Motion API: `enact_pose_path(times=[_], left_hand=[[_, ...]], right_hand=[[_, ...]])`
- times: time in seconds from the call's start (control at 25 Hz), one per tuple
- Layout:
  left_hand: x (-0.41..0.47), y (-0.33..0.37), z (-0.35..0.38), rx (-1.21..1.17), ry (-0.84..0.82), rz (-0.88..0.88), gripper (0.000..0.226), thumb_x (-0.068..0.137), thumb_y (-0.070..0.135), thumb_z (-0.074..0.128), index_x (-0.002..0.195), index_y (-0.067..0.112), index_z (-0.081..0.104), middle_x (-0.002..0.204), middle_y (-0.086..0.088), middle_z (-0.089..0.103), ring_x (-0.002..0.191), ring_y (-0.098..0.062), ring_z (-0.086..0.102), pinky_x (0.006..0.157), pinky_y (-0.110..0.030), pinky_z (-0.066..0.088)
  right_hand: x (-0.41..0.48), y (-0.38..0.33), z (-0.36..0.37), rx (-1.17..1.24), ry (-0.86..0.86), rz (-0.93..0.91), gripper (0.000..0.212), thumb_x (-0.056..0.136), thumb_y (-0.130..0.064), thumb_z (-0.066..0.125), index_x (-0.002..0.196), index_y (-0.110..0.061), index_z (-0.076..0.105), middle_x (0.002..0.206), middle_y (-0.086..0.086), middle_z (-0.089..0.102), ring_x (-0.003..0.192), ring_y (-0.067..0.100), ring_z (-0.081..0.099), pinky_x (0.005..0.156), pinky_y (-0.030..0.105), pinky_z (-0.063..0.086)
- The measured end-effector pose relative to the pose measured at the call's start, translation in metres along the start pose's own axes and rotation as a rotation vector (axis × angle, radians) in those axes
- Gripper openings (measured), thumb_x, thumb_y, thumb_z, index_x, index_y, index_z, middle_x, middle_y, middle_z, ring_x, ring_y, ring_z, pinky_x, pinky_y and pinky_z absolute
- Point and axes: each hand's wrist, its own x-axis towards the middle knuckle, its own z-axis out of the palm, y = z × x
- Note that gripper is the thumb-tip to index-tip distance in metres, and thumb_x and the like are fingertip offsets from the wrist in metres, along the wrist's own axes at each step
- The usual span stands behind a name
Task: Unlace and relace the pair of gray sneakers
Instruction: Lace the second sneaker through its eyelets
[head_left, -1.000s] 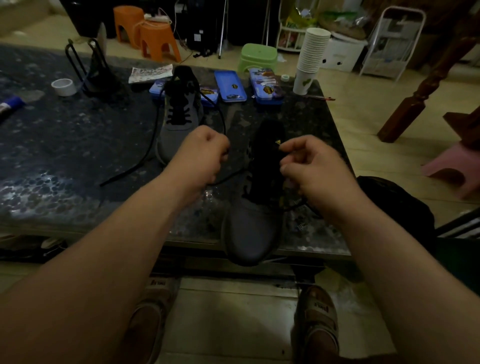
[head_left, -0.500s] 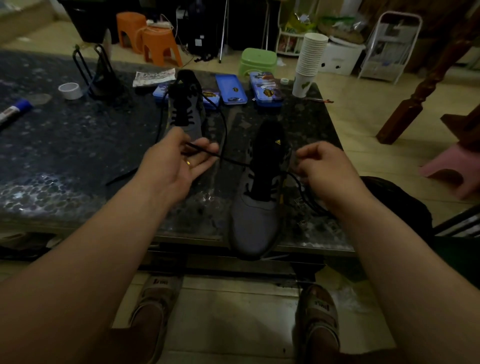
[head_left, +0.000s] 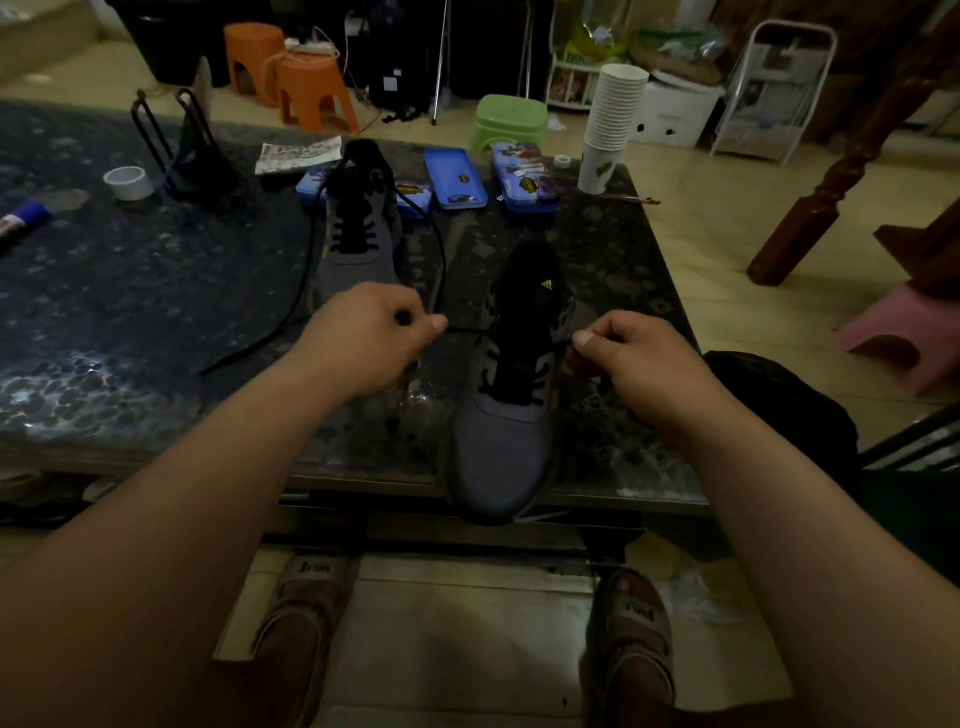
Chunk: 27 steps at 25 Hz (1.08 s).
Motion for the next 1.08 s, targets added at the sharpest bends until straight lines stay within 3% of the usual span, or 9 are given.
enact_pose_path(times=[0.12, 0.32, 0.52, 0.64, 0.76, 0.84, 0.92, 1.0, 1.08], left_hand=[[0.010, -0.011, -0.001, 0.069, 0.234, -0.027, 0.038, 0.100, 0.044, 0.059, 0.070, 0.025, 0.049, 0.081, -0.003, 0.052, 0.089, -0.036, 0.058, 0.078, -0.044, 0.049], [0.008, -0.006, 0.007, 0.193, 0.327, -0.020, 0.037, 0.101, 0.044, 0.058, 0.075, 0.021, 0.045, 0.090, -0.005, 0.049, 0.102, -0.039, 0.052, 0.083, -0.047, 0.036], [0.010, -0.005, 0.010, 0.148, 0.324, -0.021, 0.043, 0.102, 0.042, 0.058, 0.070, 0.025, 0.035, 0.072, 0.002, 0.047, 0.080, -0.029, 0.049, 0.080, -0.042, 0.032], [0.009, -0.003, 0.012, 0.055, 0.328, -0.037, 0.042, 0.102, 0.039, 0.058, 0.071, 0.023, 0.035, 0.068, 0.002, 0.046, 0.063, -0.020, 0.042, 0.062, -0.035, 0.029], [0.010, -0.002, 0.011, -0.016, 0.334, -0.090, 0.041, 0.102, 0.039, 0.059, 0.072, 0.021, 0.038, 0.069, 0.000, 0.046, 0.062, -0.011, 0.041, 0.053, -0.036, 0.024], [0.010, -0.001, 0.007, -0.059, 0.355, -0.097, 0.042, 0.101, 0.038, 0.060, 0.072, 0.015, 0.042, 0.067, -0.002, 0.047, 0.061, -0.016, 0.042, 0.052, -0.033, 0.027], [0.010, 0.004, 0.003, -0.154, 0.356, -0.075, 0.044, 0.100, 0.040, 0.063, 0.072, 0.010, 0.049, 0.065, -0.004, 0.049, 0.061, -0.018, 0.044, 0.054, -0.032, 0.031], [0.007, 0.017, -0.006, -0.441, 0.259, -0.043, 0.043, 0.100, 0.044, 0.064, 0.074, 0.011, 0.056, 0.065, -0.005, 0.056, 0.056, -0.014, 0.044, 0.052, -0.030, 0.034], [0.003, 0.038, -0.014, -0.717, 0.092, 0.030, 0.034, 0.103, 0.038, 0.061, 0.078, 0.015, 0.060, 0.067, -0.003, 0.059, 0.048, -0.011, 0.039, 0.048, -0.025, 0.032]], right_hand=[[0.004, 0.005, -0.001, 0.115, 0.010, 0.034, 0.021, 0.101, -0.029, 0.064, 0.087, -0.016, 0.072, 0.087, 0.001, 0.077, 0.087, 0.020, 0.072, 0.082, 0.039, 0.055], [0.009, 0.005, -0.006, 0.263, -0.053, 0.081, 0.023, 0.103, -0.026, 0.062, 0.085, -0.012, 0.066, 0.076, 0.004, 0.071, 0.068, 0.020, 0.068, 0.070, 0.038, 0.055], [0.009, 0.003, -0.020, 0.174, 0.009, 0.053, 0.035, 0.098, -0.045, 0.065, 0.074, -0.020, 0.067, 0.060, -0.003, 0.055, 0.050, 0.013, 0.048, 0.055, 0.032, 0.042], [0.010, -0.001, -0.026, 0.304, 0.016, 0.059, 0.038, 0.100, -0.046, 0.062, 0.076, -0.018, 0.065, 0.053, -0.006, 0.047, 0.044, 0.010, 0.040, 0.051, 0.029, 0.034], [0.008, -0.007, -0.028, 0.359, 0.025, 0.063, 0.037, 0.101, -0.047, 0.059, 0.082, -0.016, 0.065, 0.053, -0.007, 0.045, 0.044, 0.009, 0.036, 0.046, 0.025, 0.031], [0.006, -0.008, -0.028, 0.332, 0.055, 0.075, 0.036, 0.101, -0.047, 0.059, 0.084, -0.016, 0.066, 0.058, -0.006, 0.049, 0.048, 0.010, 0.041, 0.048, 0.026, 0.033], [0.006, -0.006, -0.026, 0.118, 0.140, 0.018, 0.031, 0.100, -0.048, 0.060, 0.096, -0.018, 0.067, 0.077, -0.006, 0.062, 0.064, 0.011, 0.055, 0.058, 0.028, 0.043], [0.003, -0.011, -0.020, -0.098, 0.233, -0.151, 0.022, 0.098, -0.045, 0.064, 0.110, -0.026, 0.066, 0.102, -0.007, 0.063, 0.087, 0.005, 0.060, 0.073, 0.026, 0.048], [-0.002, -0.027, -0.009, -0.116, 0.200, -0.347, 0.025, 0.095, -0.036, 0.070, 0.119, -0.028, 0.068, 0.110, -0.007, 0.059, 0.095, 0.001, 0.058, 0.082, 0.017, 0.047]])
